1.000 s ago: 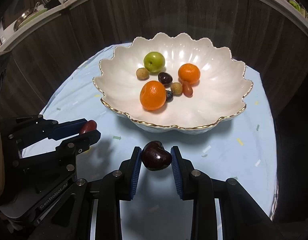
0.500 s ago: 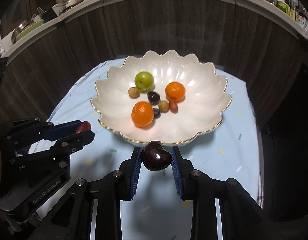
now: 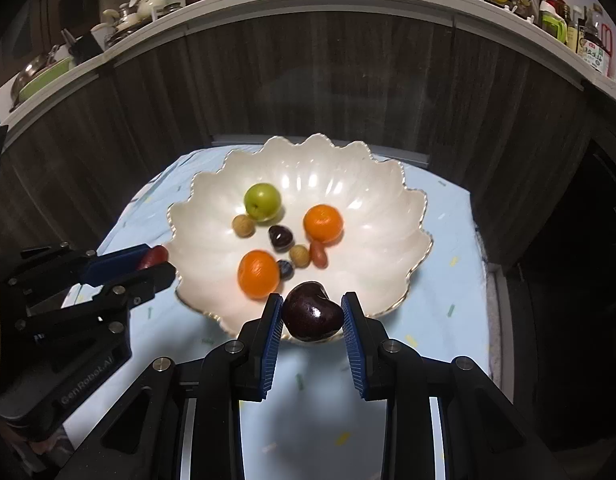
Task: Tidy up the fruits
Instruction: 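Carry the red date and dark cherry over the white bowl with both tools, then open the left tool over the bowl while the right tool releases the dark cherry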
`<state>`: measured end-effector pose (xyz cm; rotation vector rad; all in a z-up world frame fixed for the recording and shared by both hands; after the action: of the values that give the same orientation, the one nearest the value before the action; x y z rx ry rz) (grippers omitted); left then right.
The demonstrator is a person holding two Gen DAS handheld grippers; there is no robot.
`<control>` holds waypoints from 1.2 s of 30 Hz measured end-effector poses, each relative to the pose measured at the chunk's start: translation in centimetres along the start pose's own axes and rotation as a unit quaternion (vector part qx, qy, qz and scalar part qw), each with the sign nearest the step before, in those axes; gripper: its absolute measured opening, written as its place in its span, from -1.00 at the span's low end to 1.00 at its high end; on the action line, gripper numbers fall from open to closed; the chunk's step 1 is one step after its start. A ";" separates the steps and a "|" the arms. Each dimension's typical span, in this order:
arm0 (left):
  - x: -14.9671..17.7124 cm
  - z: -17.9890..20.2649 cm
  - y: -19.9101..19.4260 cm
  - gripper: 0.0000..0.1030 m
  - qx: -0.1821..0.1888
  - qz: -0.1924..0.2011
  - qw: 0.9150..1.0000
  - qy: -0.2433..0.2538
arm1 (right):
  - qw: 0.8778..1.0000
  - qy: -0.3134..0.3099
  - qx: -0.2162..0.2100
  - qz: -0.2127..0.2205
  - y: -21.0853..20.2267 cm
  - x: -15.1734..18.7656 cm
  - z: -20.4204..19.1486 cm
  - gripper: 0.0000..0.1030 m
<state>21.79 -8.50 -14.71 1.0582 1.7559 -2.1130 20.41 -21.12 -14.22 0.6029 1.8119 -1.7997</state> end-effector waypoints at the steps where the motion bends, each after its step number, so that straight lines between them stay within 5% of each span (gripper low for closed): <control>1: -0.4 -0.1 0.1 -0.60 -0.001 0.002 1.000 0.000 | 1.000 0.002 0.003 0.001 0.1 -0.3 0.2 -0.39; 17: -3.8 -1.7 3.5 -0.60 -0.015 0.005 1.000 -0.015 | 0.999 0.028 0.030 -0.006 3.4 -3.3 2.7 -0.39; 36: -2.7 -4.6 9.4 -0.59 -0.036 -0.043 0.996 -0.066 | 0.994 0.056 0.068 -0.064 9.2 -3.0 3.7 -0.39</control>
<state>30.84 -7.68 -20.48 0.8187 1.8293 -2.1000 28.71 -24.52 -19.40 0.6659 1.8498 -2.0233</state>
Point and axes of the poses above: each gripper's, at about its wrist camera, not at the fingertips, and y roughly the way its jaws point, z to its right, x to its underside, the point moved 6 cm from there along y, roughly the way its jaws point, and after that the axes turned 7 degrees about x, right-handed, at the moved point
